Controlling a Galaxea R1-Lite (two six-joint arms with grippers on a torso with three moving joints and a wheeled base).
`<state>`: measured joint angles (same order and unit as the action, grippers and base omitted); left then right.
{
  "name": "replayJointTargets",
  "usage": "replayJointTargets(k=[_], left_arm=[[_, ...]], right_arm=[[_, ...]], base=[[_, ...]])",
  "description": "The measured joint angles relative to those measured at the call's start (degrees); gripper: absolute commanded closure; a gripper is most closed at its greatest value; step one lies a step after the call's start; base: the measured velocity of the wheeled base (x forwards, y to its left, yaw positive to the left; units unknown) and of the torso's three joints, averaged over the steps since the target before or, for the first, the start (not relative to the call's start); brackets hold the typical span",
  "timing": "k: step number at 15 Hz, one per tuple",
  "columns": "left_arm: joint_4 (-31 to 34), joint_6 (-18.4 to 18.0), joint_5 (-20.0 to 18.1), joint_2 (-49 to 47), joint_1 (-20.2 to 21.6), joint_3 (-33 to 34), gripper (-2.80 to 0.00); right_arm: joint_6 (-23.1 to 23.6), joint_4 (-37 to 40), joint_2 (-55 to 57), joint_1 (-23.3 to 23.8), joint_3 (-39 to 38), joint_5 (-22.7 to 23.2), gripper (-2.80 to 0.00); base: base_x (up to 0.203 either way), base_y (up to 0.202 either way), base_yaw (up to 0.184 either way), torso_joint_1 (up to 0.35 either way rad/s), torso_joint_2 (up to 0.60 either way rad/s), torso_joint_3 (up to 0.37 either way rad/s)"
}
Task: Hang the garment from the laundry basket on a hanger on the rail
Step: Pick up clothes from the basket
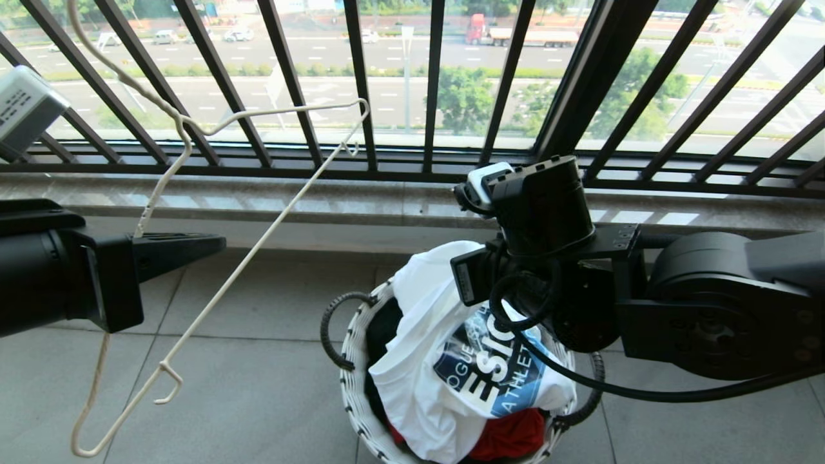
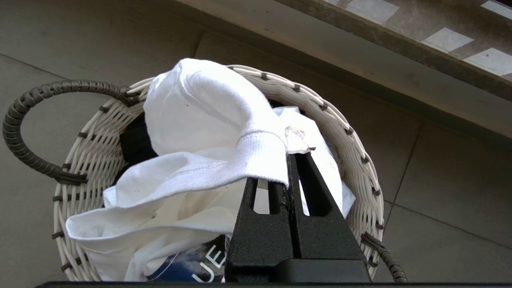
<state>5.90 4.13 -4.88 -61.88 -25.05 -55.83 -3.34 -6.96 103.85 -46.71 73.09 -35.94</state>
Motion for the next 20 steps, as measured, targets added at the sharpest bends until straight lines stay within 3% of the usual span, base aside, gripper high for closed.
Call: replayJointTargets(k=[6,20], left_arm=[[-0.06,-0.23,-0.01,-0.39,0.02,-0.06,0.00],[-0.03,-1.35,-0.02,-0.41,0.00,-0.37,0.00]], right_arm=[[0.29,-0.01,0.33,0.00,-0.41,0.02,0.00],[0.50,-3.29,1.33,0.06,-0.55,-0.05,0.00]], base=[[0.000,0.000,0.000,0.001,0.00,0.024],[0.000,0.000,0.000,0.002,0.00,0.196]])
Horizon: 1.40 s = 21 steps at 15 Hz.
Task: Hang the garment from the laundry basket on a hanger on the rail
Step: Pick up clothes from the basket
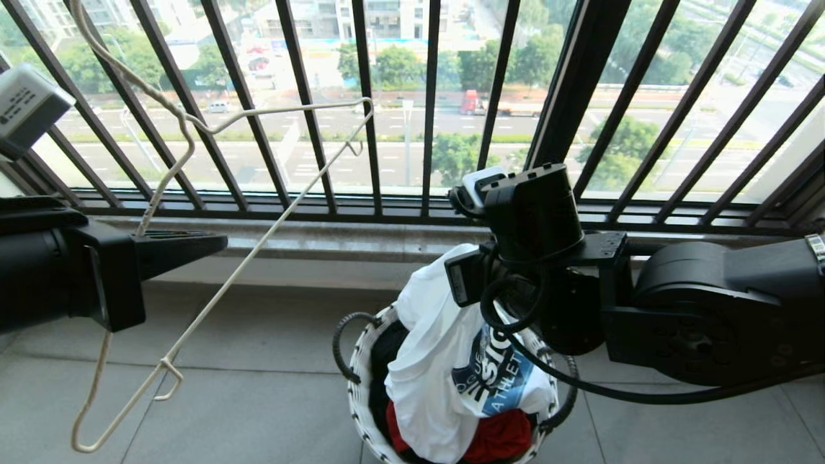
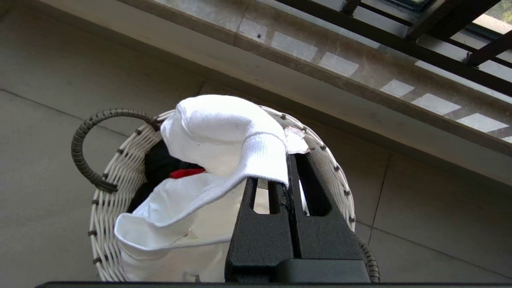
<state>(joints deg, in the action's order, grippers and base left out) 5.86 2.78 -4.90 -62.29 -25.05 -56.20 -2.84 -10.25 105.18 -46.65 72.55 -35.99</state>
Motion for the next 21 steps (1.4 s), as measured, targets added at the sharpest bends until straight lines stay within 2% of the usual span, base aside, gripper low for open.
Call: replayJointTargets(k=[21], left_arm=[[0.00,-0.53,0.00,-0.29,-0.02,0.35,0.00]], right_arm=[[0.12,-0.85,-0.46,-0.09,-1.67,-0.28,0.00]], base=[[0.000,0.000,0.000,0.001,0.00,0.201]])
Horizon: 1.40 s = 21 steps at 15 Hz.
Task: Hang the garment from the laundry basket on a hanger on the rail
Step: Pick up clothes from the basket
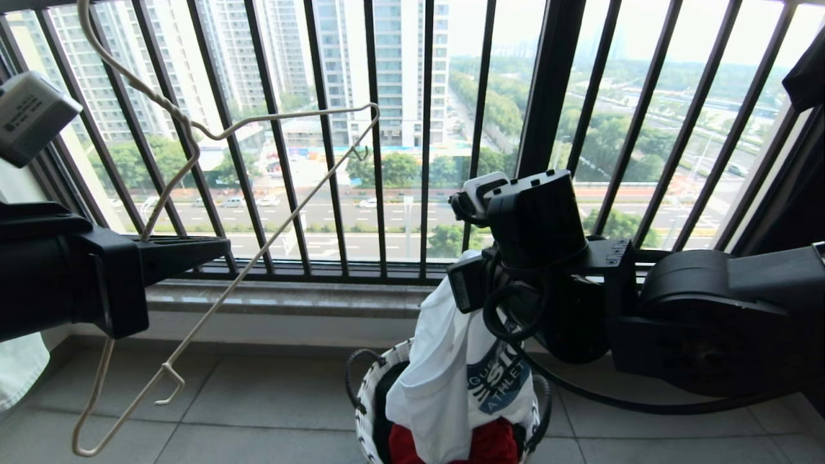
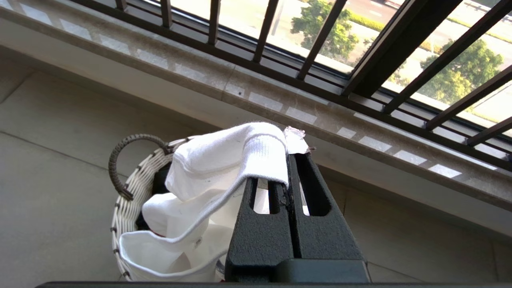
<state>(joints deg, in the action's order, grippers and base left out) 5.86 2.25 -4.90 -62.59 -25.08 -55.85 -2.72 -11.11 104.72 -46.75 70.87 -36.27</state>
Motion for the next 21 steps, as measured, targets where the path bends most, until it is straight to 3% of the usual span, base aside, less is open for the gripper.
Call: replayJointTargets(k=[10,14,16,18,21], left_arm=[[0.02,-1.67,-0.06,0.39,0.02,1.36,0.00],[0.47,-8.90,-0.09,0.18,-0.09,4.45,0.00],[1.04,-10.05,-0.01,0.11,-0.06,5.05,0.00],[5.73,-12.78,0.02,0.24,-0.11,5.24,0.00],[13.77,-19.76,-0.30,1.12,-0.22,5.74,0.00]], right_arm=[[1.45,-3.33,0.82,0.00,-2.00,-0.28,0.00],[1.35,-3.99,1.16,1.18,-1.19,-0.22,0.00],[1.45,-5.08,1.32,2.78,-0.57,-0.20,0.00],[1.38,-5.73,1.66,3.95,0.16,-0.24,0.00],[1.33,-5.75,2.30,5.85,1.14,-0.21,0.00]], base=[[0.000,0.000,0.000,0.001,0.00,0.071],[0.000,0.000,0.000,0.000,0.00,0.000],[0.000,0.000,0.000,0.000,0.00,0.000],[0.000,0.000,0.000,0.000,0.00,0.000],[0.000,0.000,0.000,0.000,0.00,0.000]])
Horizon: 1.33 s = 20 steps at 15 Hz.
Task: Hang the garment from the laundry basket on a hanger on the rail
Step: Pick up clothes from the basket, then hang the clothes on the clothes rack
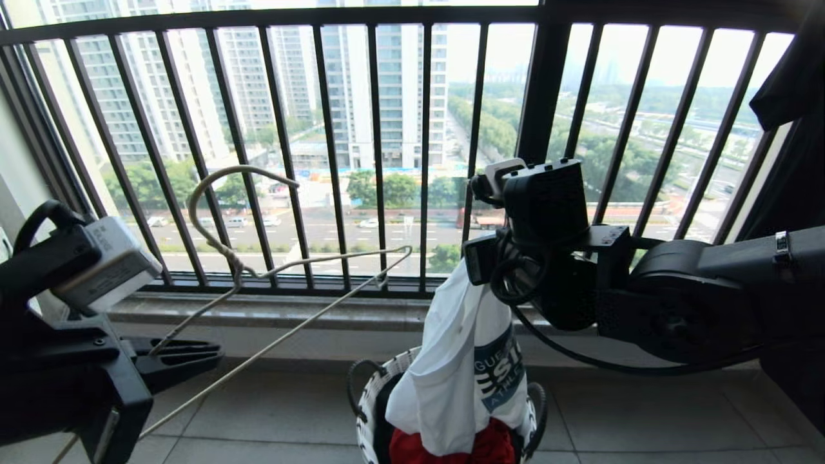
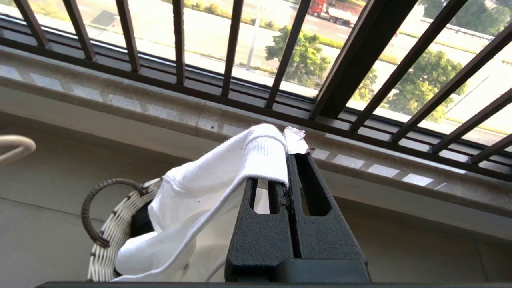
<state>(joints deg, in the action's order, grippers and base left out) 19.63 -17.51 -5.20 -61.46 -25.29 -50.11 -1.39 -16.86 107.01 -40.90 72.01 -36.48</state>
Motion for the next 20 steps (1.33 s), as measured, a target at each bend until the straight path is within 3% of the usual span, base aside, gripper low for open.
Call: replayJointTargets(k=[3,7,15,20], left_arm=[[0.90,-1.06,-0.81,0.26,-2.99,1.00,0.00],[0.65,-0.98,-4.86,-0.16,-7.03,2.53,0.00],[-4.03,2.03,-3.92,-4.14,-7.50,3.53,0.00],[-5.54,2.06,-3.16,-4.69,-7.45,4.27,0.00]], right_arm=[[-0.09,-0.03,0.24,0.74,0.55,0.02,0.00],[0.04,-1.54,0.37,0.90,0.67,0.08,0.00],[-0.18,-1.72,-0.30,-0.11,0.60,0.10,0.00],[-0.29,-1.72,-0.88,-1.85,-0.10,0.02,0.00]], base=[[0.000,0.000,0.000,0.000,0.00,0.000],[0.000,0.000,0.000,0.000,0.00,0.000],[0.000,0.000,0.000,0.000,0.00,0.000],[0.000,0.000,0.000,0.000,0.00,0.000]])
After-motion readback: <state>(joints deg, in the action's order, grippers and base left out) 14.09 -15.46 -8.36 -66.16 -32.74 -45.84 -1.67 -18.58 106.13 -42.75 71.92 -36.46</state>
